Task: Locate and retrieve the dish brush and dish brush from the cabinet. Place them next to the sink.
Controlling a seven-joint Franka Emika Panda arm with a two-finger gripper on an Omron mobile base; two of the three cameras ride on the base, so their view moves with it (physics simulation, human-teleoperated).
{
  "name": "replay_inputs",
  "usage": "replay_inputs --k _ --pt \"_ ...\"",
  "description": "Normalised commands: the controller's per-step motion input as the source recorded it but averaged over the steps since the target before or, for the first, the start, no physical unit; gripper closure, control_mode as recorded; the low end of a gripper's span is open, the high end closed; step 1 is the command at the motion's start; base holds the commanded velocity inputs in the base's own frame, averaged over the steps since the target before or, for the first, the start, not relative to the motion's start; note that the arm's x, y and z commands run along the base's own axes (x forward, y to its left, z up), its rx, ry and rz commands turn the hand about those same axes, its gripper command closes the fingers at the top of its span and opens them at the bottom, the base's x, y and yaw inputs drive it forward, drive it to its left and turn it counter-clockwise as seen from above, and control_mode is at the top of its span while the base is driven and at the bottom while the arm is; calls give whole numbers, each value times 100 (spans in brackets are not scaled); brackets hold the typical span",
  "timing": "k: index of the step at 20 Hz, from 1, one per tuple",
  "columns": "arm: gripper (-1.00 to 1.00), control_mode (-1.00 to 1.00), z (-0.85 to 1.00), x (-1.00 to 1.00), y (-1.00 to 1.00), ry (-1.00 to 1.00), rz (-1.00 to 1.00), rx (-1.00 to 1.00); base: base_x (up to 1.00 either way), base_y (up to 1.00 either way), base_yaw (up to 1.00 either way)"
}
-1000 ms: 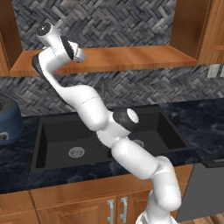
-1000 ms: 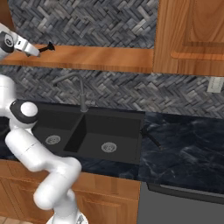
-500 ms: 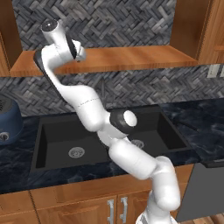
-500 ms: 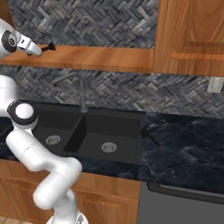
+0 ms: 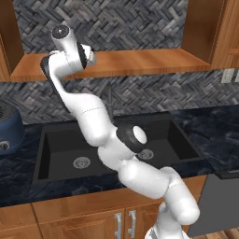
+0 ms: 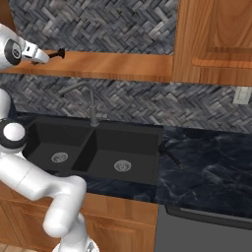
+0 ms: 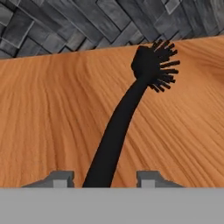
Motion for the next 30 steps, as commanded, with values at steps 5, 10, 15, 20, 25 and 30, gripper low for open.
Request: replay_inputs --k 5,10,15,20,25,30 --pt "100 -100 11 -16 -2 17 -2 -6 0 0 0" --pt "100 -100 32 -30 1 15 -1 -9 0 0 0" --pt "100 -100 35 -39 2 17 0 -9 0 0 0" --pt "100 -100 -3 -68 -11 7 0 0 0 0 0" --pt "100 -100 -12 -98 -40 1 0 5 0 0 0" --pt "100 -100 -2 -100 -51 0 0 3 0 0 0"
